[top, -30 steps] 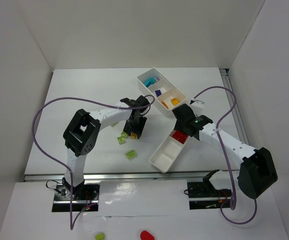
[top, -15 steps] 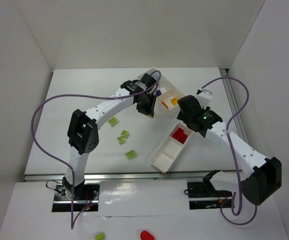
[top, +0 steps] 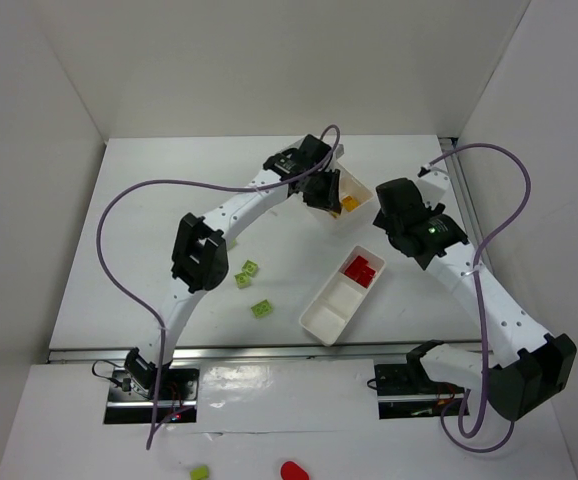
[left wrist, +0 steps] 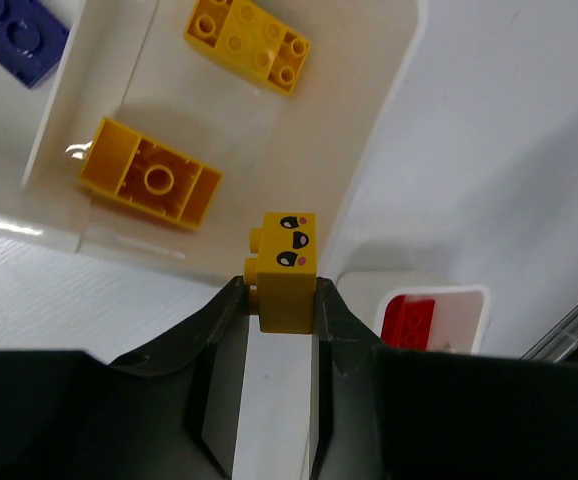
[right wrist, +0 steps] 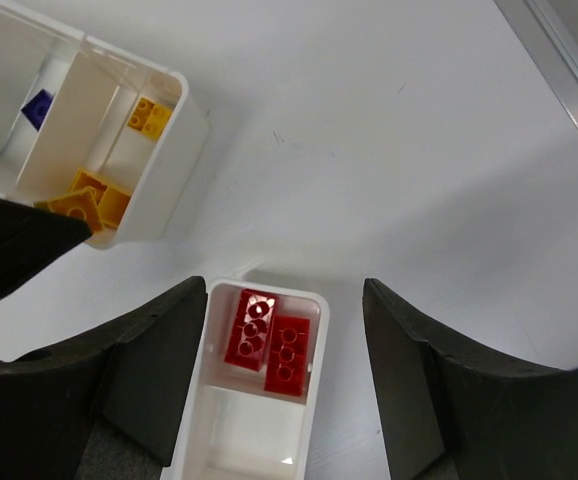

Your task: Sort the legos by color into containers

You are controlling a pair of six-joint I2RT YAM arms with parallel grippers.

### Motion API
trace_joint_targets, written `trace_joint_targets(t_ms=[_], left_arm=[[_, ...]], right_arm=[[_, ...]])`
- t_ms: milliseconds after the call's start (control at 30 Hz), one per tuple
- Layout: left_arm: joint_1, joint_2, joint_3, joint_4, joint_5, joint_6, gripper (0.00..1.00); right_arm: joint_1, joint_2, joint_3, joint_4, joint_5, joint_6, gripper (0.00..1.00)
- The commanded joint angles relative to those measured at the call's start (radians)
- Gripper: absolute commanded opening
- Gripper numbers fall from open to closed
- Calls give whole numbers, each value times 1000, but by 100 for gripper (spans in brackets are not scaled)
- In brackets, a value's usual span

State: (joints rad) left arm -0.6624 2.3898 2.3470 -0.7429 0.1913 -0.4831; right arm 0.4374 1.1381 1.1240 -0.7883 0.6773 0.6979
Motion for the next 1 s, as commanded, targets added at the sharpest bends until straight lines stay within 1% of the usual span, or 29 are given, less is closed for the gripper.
trace_joint_targets(t_ms=[0,67,100,200,233,267,300,367,467,500,533,567,600,633,667,700,733,767,800,833,900,967], left_arm=[[17,34,46,137,54,-54,28],[17,43,73,160,54,-64,31],[17,52,74,169,54,-75,38],[17,43,46,200,45,-75,67],[17,34,46,200,45,-75,83],[17,34,46,200,45,-75,88],[17,34,46,200,57,-75,91],[27,-12,37,189,57,-84,93],[37,-99,-46,189,59,-95,93],[46,-177,-78,189,22,-83,93],[46,-217,-112,179,-5,-69,93],[62,-257,-183,160,-36,-69,95],[90,-294,-219,149,-83,-69,97],[108,-366,-289,139,-99,-69,97],[130,-397,-323,125,-114,-69,97],[179,-427,-356,97,-128,-69,97],[204,-457,-388,82,-148,-69,97],[227,-512,-450,68,-165,-69,97],[272,-538,-483,45,-190,-69,97],[293,-564,-514,36,-205,-69,98],[332,-638,-600,24,-230,-58,98],[386,-682,-673,23,-242,-49,98]], right_arm=[[-14,-21,43,-38,-2,-12,71],[-14,-21,43,-38,-25,-23,71],[-14,-21,43,-38,-25,-23,71],[-14,-21,43,-38,-36,-23,71],[-14,-21,43,-38,-36,-23,71],[-14,-21,43,-38,-47,-23,71],[-14,-21,43,-38,-57,-32,71],[-14,-21,43,-17,-79,-44,71],[-14,-21,8,46,-185,-110,71],[-14,-12,-1,66,-255,-147,71],[0,-12,-12,92,-296,-165,73],[10,-12,-36,153,-333,-182,73],[39,0,-47,187,-431,-222,75],[59,18,-56,225,-483,-247,77],[85,34,-65,286,-517,-258,81],[142,54,-66,314,-547,-258,83],[173,108,-66,333,-591,-274,84],[205,142,-43,343,-601,-288,86],[268,181,-29,356,-611,-299,86],[302,251,-15,356,-611,-323,86],[387,314,22,368,-640,-363,88],[429,398,40,368,-695,-405,91]])
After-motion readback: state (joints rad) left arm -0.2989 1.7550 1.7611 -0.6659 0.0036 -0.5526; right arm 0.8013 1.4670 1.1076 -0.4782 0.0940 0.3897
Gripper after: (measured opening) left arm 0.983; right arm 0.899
